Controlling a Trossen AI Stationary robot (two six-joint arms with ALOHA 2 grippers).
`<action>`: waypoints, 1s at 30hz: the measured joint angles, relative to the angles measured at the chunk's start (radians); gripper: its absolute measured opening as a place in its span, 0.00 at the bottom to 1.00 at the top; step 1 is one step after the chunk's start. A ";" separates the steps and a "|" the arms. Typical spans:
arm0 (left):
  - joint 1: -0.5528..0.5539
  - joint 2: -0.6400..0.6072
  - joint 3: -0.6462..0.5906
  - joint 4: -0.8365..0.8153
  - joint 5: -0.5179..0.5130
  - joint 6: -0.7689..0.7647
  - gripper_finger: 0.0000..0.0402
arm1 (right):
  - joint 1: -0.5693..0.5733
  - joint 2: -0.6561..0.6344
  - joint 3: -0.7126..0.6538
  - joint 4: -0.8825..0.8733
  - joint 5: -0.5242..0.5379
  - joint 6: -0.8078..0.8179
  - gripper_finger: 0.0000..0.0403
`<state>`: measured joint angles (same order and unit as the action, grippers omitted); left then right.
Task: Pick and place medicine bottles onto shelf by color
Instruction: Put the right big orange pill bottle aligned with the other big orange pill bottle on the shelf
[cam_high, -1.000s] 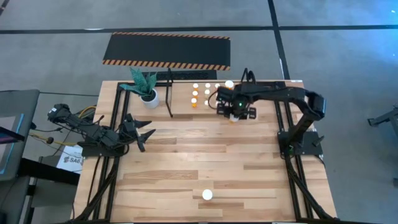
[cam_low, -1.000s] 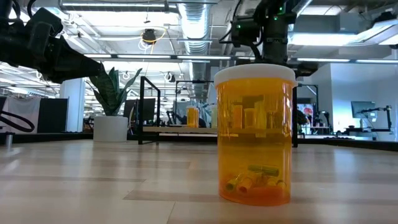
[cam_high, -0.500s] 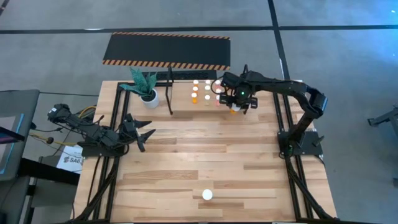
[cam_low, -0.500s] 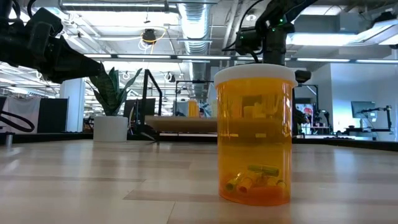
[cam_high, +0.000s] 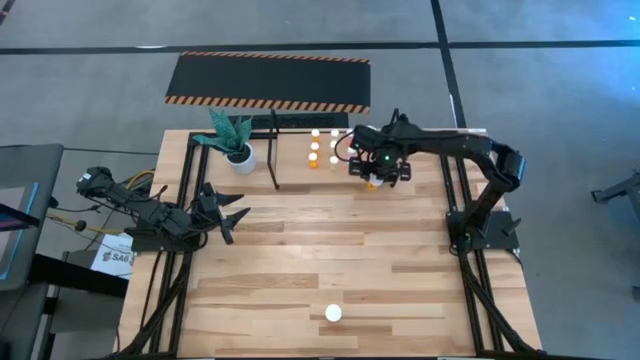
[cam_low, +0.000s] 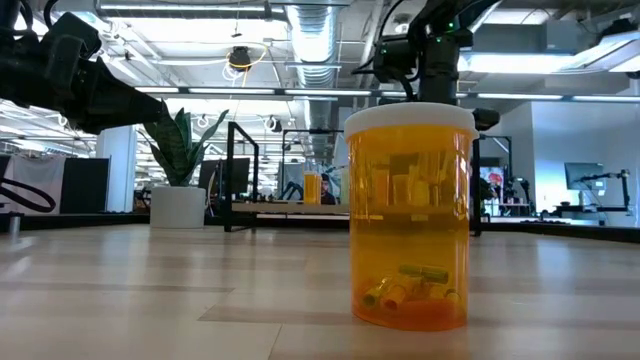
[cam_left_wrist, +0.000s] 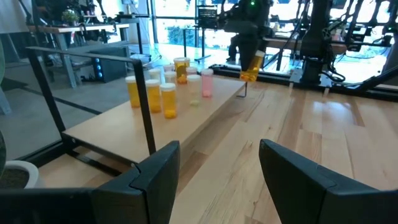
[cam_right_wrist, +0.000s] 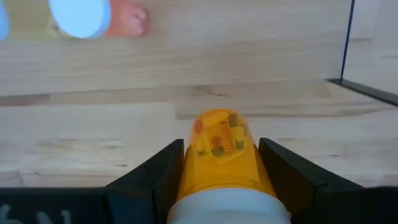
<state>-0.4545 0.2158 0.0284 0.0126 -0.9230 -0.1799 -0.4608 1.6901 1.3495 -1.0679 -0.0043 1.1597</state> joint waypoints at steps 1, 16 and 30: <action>0.000 0.000 0.000 0.000 0.000 0.000 0.52 | 0.006 0.000 0.000 0.000 0.000 0.005 0.54; 0.000 0.000 0.000 0.000 0.000 0.000 0.52 | 0.083 0.001 0.017 -0.057 -0.001 0.030 0.54; 0.000 0.000 0.000 0.000 0.000 0.000 0.52 | 0.096 0.000 0.137 -0.132 0.093 -0.102 0.54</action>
<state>-0.4545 0.2161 0.0284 0.0124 -0.9229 -0.1799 -0.3647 1.6905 1.4864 -1.2000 0.0892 1.0580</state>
